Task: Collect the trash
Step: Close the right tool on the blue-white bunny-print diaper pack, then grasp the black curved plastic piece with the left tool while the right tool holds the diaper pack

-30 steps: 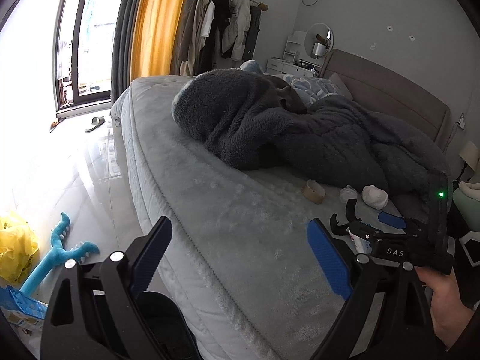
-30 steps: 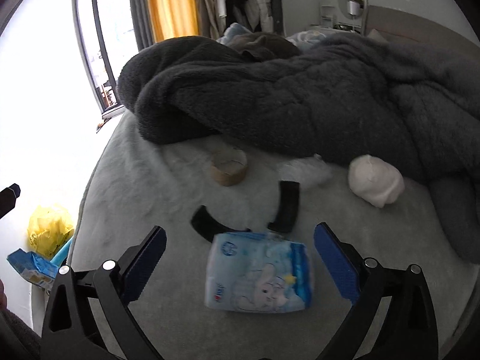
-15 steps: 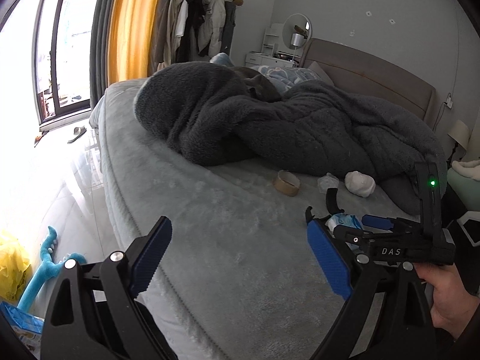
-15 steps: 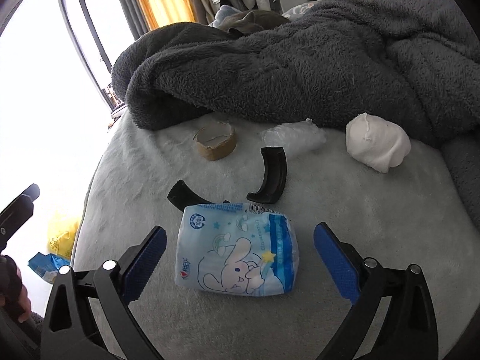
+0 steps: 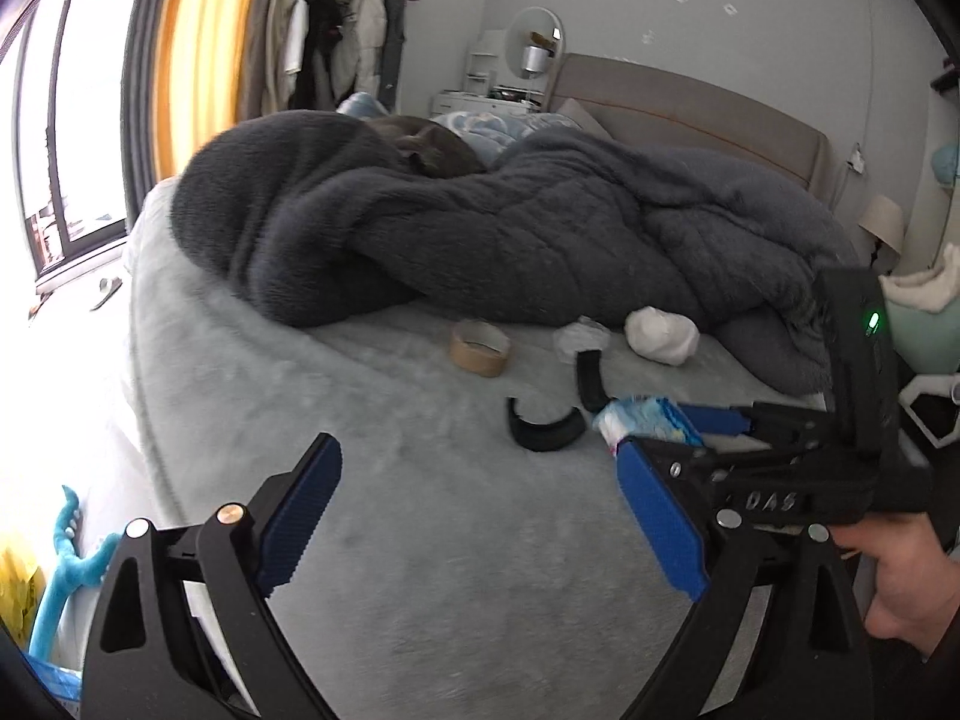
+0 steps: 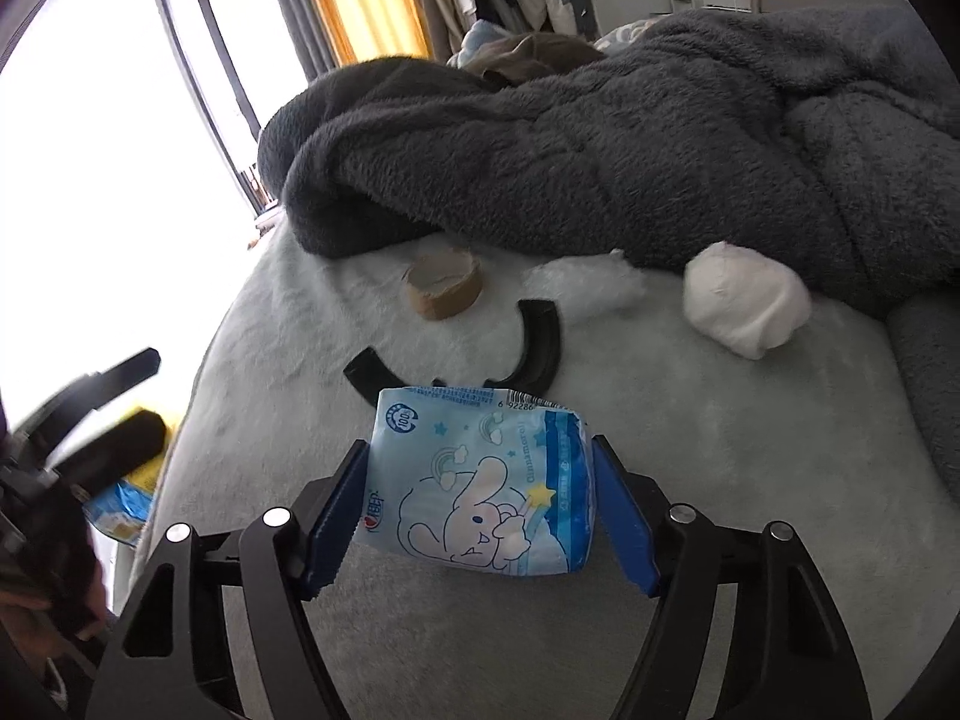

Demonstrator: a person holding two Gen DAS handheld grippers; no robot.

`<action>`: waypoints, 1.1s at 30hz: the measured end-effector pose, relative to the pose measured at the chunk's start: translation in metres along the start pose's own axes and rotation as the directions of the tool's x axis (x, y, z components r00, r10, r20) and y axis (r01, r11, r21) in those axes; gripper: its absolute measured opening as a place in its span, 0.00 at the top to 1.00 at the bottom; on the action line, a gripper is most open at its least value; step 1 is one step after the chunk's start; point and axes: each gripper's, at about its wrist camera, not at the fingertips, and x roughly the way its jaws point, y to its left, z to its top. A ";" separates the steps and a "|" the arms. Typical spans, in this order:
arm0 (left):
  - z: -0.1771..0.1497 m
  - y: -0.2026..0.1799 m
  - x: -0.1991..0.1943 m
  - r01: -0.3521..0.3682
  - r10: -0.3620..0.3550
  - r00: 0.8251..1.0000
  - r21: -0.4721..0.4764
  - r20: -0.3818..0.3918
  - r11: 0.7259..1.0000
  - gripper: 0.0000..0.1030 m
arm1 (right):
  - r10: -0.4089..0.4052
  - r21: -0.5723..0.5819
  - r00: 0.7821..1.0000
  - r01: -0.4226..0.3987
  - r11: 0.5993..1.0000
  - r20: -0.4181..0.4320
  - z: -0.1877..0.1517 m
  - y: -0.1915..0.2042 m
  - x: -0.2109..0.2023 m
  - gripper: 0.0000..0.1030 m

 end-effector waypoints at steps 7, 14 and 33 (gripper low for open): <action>0.000 -0.028 0.023 0.003 -0.002 0.999 0.047 -0.032 0.999 0.08 | 0.024 0.037 0.999 -0.026 0.999 0.044 0.001 -0.023 -0.019 0.29; 0.003 -0.038 0.040 -0.018 0.022 0.998 0.067 -0.062 0.998 0.08 | 0.047 0.074 0.996 -0.053 0.996 0.073 -0.001 -0.047 -0.032 0.29; 0.007 -0.040 0.105 -0.051 0.071 0.972 0.095 -0.224 0.994 0.32 | 0.057 0.085 0.992 -0.067 0.994 0.112 0.000 -0.062 -0.050 0.29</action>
